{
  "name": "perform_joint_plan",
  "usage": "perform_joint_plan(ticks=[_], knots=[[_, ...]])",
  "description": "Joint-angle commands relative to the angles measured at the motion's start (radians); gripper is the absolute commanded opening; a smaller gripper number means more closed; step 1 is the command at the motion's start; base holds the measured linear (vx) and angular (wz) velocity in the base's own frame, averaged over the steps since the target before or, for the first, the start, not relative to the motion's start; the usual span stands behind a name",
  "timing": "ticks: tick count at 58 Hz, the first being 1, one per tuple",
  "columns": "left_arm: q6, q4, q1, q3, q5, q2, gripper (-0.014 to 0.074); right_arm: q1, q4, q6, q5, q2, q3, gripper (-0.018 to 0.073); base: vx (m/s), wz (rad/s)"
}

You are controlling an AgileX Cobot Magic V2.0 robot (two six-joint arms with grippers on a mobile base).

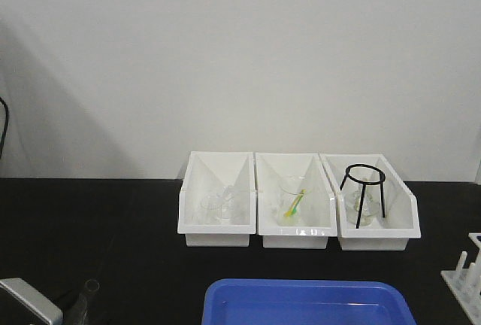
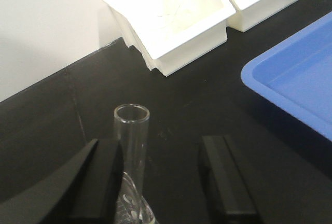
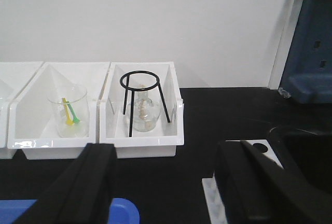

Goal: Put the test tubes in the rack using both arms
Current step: 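Close the left gripper around the top of the glass test tube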

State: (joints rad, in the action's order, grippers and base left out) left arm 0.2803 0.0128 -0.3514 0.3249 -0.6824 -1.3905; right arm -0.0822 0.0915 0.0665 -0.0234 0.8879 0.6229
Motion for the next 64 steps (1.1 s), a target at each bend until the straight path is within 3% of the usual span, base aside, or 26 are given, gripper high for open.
perform_joint_plan(ticks=[1,15,27,46,53,64], knots=[[0.014,-0.013,-0.008,0.025,-0.088,0.022,0.0505,0.001,0.008,-0.008,0.088,-0.007,0.033,0.0482,0.0,0.0],[0.063,-0.087,-0.004,0.025,-0.094,0.022,0.0531,0.001,0.008,-0.008,0.088,-0.007,0.033,0.0482,0.0,0.0],[0.132,-0.093,-0.004,0.026,-0.119,0.022,0.053,0.001,0.008,-0.008,0.085,-0.007,0.033,0.0482,0.0,0.0],[0.125,-0.125,-0.004,0.031,-0.232,-0.099,0.053,0.001,0.008,-0.008,0.075,-0.007,0.033,0.0482,0.0,0.0],[0.122,-0.187,-0.004,0.062,-0.243,-0.138,0.053,0.001,0.008,-0.008,0.069,-0.007,0.033,0.0482,0.0,0.0],[0.118,-0.18,-0.004,0.1,-0.236,-0.156,0.0526,0.001,0.008,-0.008,0.064,-0.007,0.033,0.0482,0.0,0.0]])
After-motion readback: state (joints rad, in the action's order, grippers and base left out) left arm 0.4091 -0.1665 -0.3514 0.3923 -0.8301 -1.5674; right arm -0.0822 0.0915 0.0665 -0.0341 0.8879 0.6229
